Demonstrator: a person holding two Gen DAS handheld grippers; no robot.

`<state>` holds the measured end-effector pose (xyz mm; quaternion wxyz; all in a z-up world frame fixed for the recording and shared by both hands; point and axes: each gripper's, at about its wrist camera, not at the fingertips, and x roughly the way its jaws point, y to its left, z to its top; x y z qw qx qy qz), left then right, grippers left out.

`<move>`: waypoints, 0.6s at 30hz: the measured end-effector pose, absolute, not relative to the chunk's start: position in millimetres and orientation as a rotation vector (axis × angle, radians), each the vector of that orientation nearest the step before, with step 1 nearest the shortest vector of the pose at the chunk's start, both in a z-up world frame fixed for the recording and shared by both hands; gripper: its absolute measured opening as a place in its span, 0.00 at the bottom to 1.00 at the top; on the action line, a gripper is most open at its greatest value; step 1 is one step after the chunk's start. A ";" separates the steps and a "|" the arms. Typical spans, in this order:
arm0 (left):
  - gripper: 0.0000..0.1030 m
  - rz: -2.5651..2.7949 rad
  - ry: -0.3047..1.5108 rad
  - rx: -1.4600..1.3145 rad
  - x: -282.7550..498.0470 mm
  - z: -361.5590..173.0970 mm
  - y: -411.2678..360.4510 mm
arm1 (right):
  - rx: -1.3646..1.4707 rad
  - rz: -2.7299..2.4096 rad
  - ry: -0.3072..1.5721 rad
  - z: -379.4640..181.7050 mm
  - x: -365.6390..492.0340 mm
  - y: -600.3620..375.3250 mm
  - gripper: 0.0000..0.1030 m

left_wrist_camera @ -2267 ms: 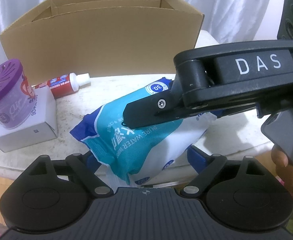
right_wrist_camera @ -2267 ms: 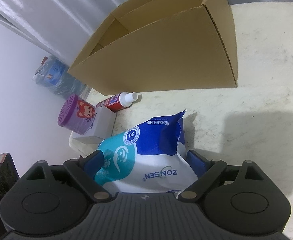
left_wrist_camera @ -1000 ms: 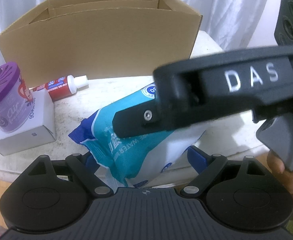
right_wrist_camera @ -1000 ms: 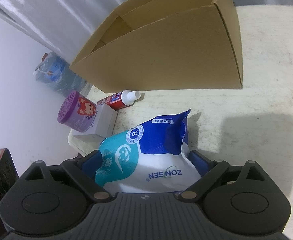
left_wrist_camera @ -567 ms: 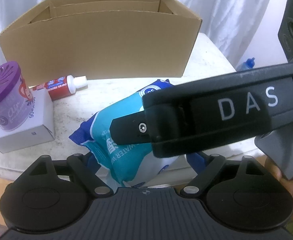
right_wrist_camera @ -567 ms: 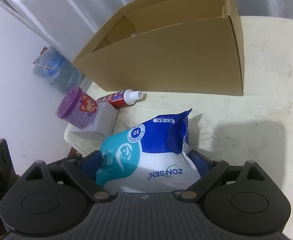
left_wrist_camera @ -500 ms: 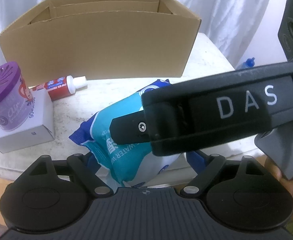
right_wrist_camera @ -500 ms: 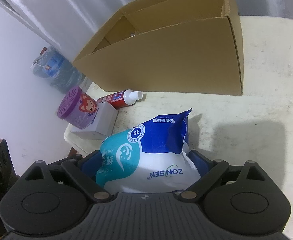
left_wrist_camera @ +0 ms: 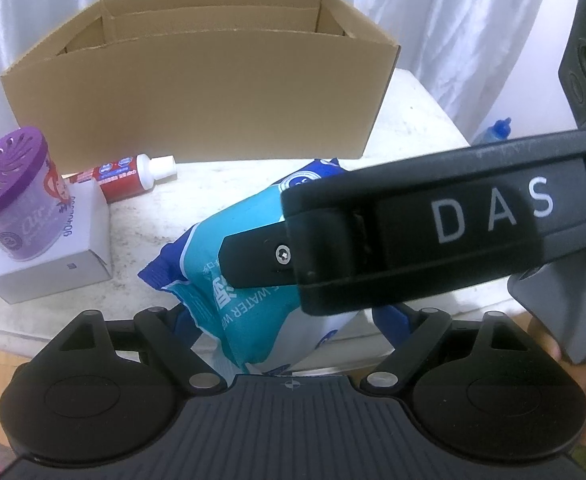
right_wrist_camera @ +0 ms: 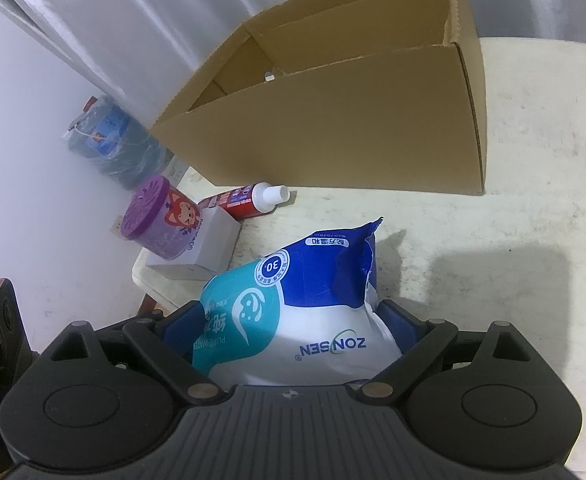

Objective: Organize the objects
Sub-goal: 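Hold the wipes pack in the right gripper, adjusting the grip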

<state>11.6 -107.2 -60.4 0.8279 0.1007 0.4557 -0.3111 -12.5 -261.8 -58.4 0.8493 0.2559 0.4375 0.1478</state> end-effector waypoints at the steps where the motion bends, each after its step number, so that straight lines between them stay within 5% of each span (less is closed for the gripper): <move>1: 0.83 -0.660 0.966 0.215 11.0 -59.5 -107.0 | 0.539 0.312 0.920 -58.1 -12.7 -261.6 0.93; 18: 0.83 -0.656 0.947 0.222 2.9 -52.6 -106.2 | 0.535 0.319 0.900 -49.3 -20.8 -261.1 0.93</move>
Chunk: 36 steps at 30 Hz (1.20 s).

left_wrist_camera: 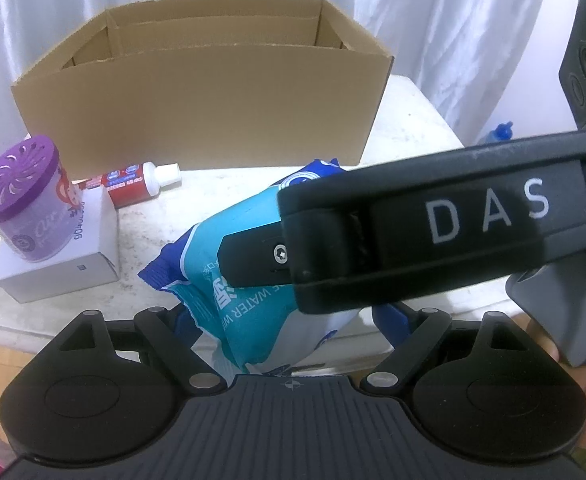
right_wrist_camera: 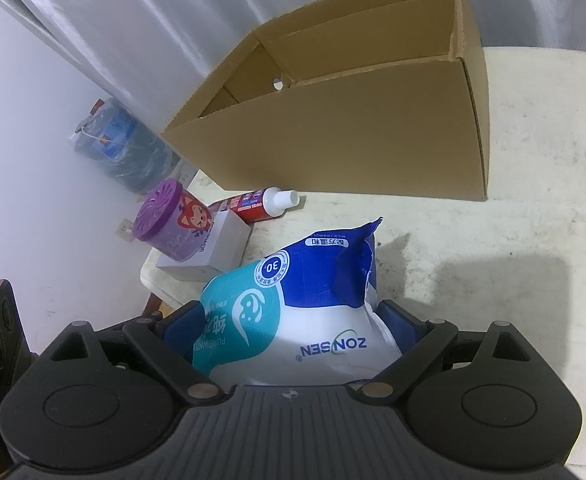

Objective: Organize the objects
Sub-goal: 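Hold the wipes pack in the right gripper, adjusting the grip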

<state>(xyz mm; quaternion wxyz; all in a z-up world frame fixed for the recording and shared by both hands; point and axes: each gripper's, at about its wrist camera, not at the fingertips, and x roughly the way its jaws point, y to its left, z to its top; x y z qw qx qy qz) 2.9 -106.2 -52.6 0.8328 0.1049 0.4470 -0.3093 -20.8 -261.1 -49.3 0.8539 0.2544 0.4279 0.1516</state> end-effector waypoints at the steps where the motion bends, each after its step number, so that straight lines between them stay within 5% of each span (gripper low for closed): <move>1: 0.83 -0.655 0.946 0.223 2.6 -52.5 -106.3 | 0.535 0.320 0.899 -48.9 -21.3 -261.0 0.93; 36: 0.83 -0.658 0.885 0.254 -15.6 -43.8 -104.3 | 0.532 0.331 0.846 -37.4 -43.9 -263.7 0.93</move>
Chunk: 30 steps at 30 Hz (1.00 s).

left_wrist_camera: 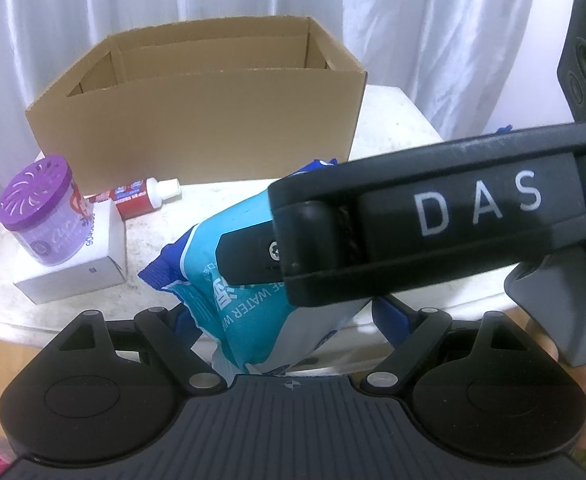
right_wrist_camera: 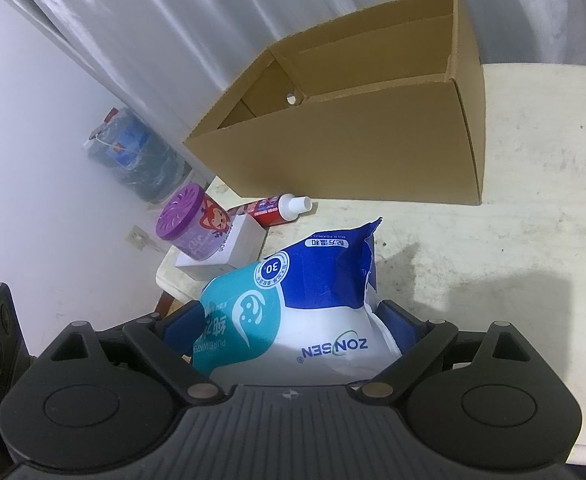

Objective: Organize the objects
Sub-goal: 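Hold the wipes pack in the right gripper, adjusting the grip, then lift the wipes pack with the right gripper and carry it into the box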

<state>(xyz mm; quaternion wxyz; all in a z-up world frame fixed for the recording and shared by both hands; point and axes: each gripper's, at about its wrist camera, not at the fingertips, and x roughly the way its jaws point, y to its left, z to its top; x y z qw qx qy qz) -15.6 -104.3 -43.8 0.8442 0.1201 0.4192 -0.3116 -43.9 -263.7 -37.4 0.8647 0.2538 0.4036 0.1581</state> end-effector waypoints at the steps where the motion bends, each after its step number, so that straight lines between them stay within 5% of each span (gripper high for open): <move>1: 0.83 -0.658 0.882 0.253 -16.8 -43.0 -103.9 | 0.531 0.332 0.843 -36.1 -44.3 -263.8 0.93; 30: 0.83 -0.615 0.657 0.277 48.3 49.5 -79.8 | 0.445 0.375 0.636 64.9 26.9 -241.4 0.93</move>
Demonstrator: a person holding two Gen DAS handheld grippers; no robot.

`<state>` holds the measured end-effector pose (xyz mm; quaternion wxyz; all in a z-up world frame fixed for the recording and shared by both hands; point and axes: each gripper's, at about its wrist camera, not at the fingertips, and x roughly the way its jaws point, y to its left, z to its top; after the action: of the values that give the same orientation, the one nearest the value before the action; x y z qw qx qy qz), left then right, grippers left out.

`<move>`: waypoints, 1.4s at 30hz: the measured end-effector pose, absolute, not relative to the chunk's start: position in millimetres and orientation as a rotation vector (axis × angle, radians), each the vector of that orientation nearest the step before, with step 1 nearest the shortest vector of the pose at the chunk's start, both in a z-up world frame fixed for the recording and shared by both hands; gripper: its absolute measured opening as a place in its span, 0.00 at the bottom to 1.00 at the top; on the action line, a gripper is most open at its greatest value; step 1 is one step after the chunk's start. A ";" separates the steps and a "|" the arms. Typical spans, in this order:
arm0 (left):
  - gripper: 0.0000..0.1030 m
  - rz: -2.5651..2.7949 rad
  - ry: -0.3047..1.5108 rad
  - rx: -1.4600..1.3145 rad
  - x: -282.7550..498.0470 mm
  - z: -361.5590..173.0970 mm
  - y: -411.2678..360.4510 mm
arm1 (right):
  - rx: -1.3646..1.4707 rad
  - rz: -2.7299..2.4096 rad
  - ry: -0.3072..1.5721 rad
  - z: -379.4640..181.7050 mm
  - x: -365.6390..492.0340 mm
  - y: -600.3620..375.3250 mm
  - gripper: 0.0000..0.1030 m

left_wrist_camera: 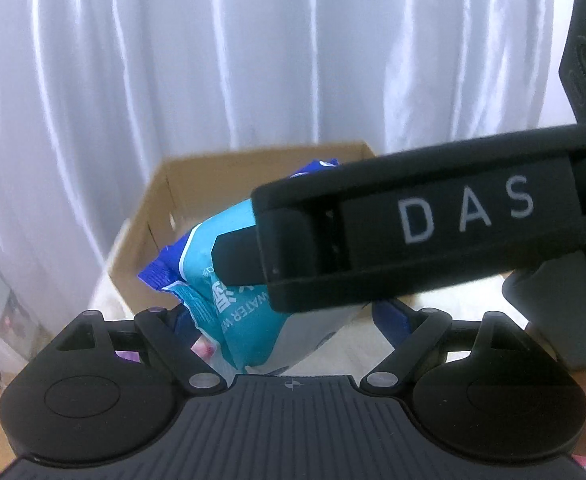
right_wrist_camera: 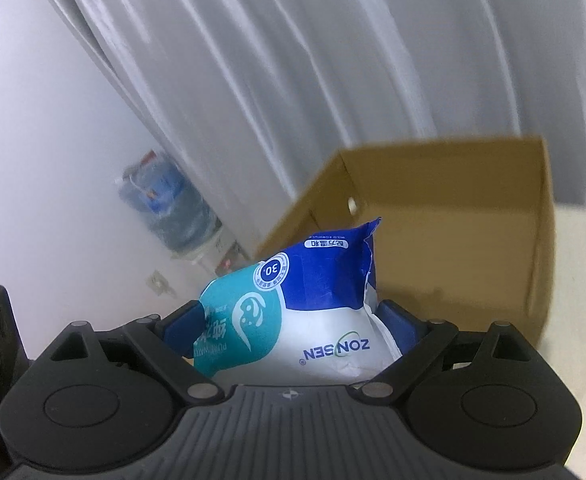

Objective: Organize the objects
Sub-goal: 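Lift the wipes pack with the right gripper and carry it into the box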

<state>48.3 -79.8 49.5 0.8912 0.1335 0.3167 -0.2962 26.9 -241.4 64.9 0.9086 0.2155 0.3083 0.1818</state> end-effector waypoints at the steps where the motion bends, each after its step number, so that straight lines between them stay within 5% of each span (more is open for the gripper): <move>1: 0.83 -0.615 0.652 0.284 57.3 54.8 -81.4 | 0.445 0.379 0.627 70.4 36.4 -243.0 0.93; 9: 0.84 -0.660 0.742 0.378 166.5 80.3 -112.6 | 0.441 0.387 0.684 95.1 139.5 -255.9 0.94; 16: 0.84 -0.709 0.942 0.440 248.1 48.6 -151.8 | 0.569 0.338 0.842 58.0 219.8 -286.0 0.93; 42: 0.89 -0.675 1.118 0.611 314.8 -23.5 -182.2 | 0.948 0.240 1.061 -75.3 277.1 -336.6 0.93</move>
<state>314.8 -182.2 -23.5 0.7513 0.2796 0.5117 -0.3092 277.1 -336.6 -75.3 0.7510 0.4338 0.4855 0.1098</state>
